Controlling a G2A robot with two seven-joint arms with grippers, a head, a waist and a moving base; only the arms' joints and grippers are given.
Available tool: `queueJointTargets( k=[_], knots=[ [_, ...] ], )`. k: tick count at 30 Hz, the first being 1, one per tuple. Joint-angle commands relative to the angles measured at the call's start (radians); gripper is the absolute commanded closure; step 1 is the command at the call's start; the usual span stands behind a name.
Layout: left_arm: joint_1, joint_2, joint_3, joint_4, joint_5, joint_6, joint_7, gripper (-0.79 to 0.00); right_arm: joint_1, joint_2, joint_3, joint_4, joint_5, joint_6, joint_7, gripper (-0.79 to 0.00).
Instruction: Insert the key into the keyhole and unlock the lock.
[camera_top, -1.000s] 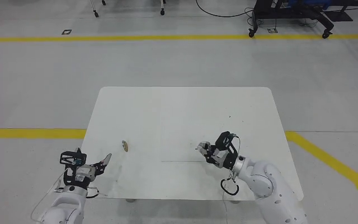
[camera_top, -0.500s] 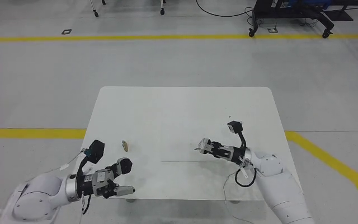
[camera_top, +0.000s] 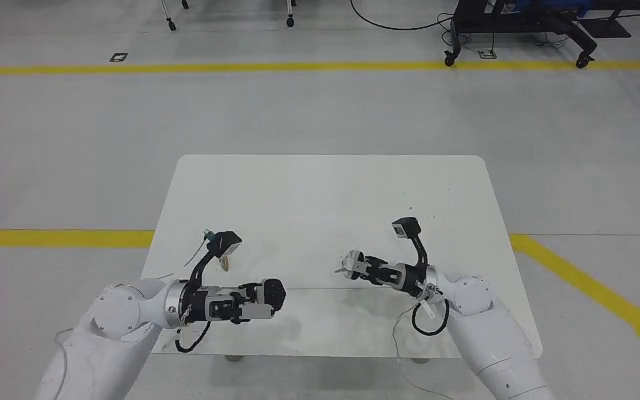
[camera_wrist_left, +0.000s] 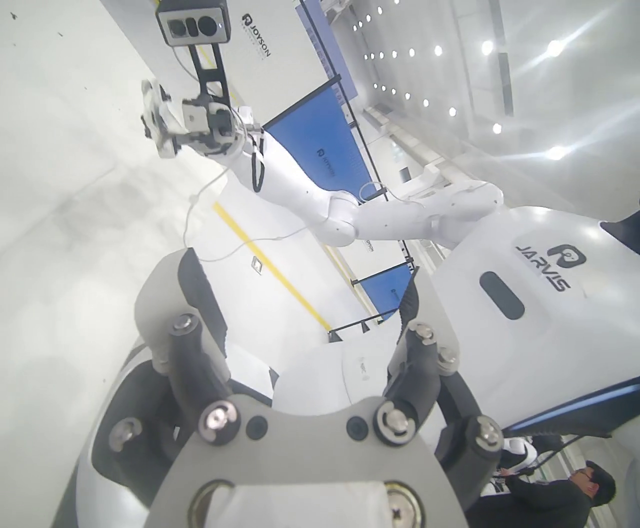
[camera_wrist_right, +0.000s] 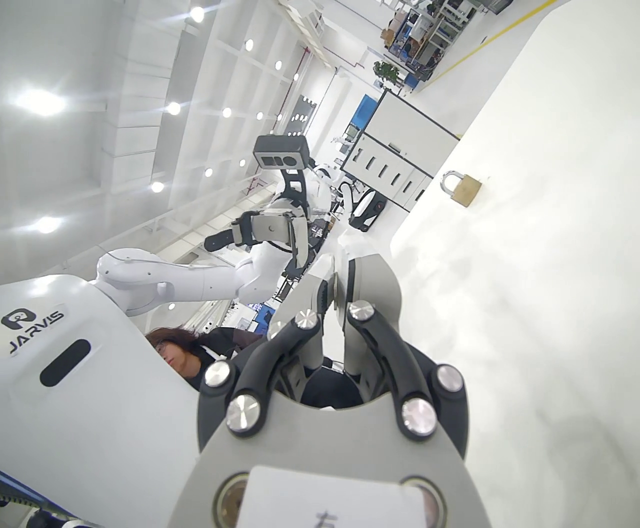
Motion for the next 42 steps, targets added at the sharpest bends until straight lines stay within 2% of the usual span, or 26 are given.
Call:
queueJointTargets(
  k=[1,2,4,10,16,20,22,27,34,37,42],
  knots=[
    [-0.049,-0.010,0.060,0.054,0.076,-0.037,0.038,-0.677,0.005,-0.002,-0.011,-0.001,0.016,-0.006,0.003,0.000],
    [-0.070,-0.016,0.083,0.078,0.088,-0.048,0.049,-0.613,0.005,-0.003,-0.014,-0.002,0.025,-0.011,0.005,0.000],
    [-0.102,-0.025,0.124,0.117,0.107,-0.063,0.064,-0.434,0.006,-0.004,-0.019,-0.003,0.042,-0.019,0.007,0.000],
    [-0.160,-0.051,0.198,0.183,0.104,-0.104,0.114,-0.357,0.016,-0.009,-0.044,-0.004,0.055,-0.018,-0.005,0.000],
    [-0.188,-0.065,0.232,0.206,0.066,-0.116,0.125,-0.348,0.035,-0.017,-0.078,0.000,0.029,-0.006,-0.028,0.000],
    [-0.200,-0.068,0.239,0.218,0.047,-0.111,0.122,-0.302,0.043,-0.019,-0.090,-0.002,0.011,0.006,-0.045,0.000],
    [-0.205,-0.070,0.240,0.224,0.043,-0.111,0.124,-0.222,0.045,-0.020,-0.095,-0.004,0.007,0.011,-0.048,0.000],
    [-0.218,-0.074,0.246,0.240,0.040,-0.106,0.126,-0.215,0.051,-0.021,-0.103,-0.005,0.003,0.021,-0.048,0.000],
    [-0.230,-0.080,0.253,0.269,0.037,-0.106,0.128,-0.296,0.051,-0.019,-0.097,-0.009,0.016,0.017,-0.055,0.000],
    [-0.236,-0.082,0.256,0.281,0.027,-0.105,0.123,-0.259,0.049,-0.018,-0.099,-0.013,0.016,0.020,-0.050,0.000],
    [-0.248,-0.087,0.263,0.295,0.019,-0.103,0.120,-0.243,0.058,-0.025,-0.130,-0.009,-0.008,0.044,-0.056,0.000]
  ],
)
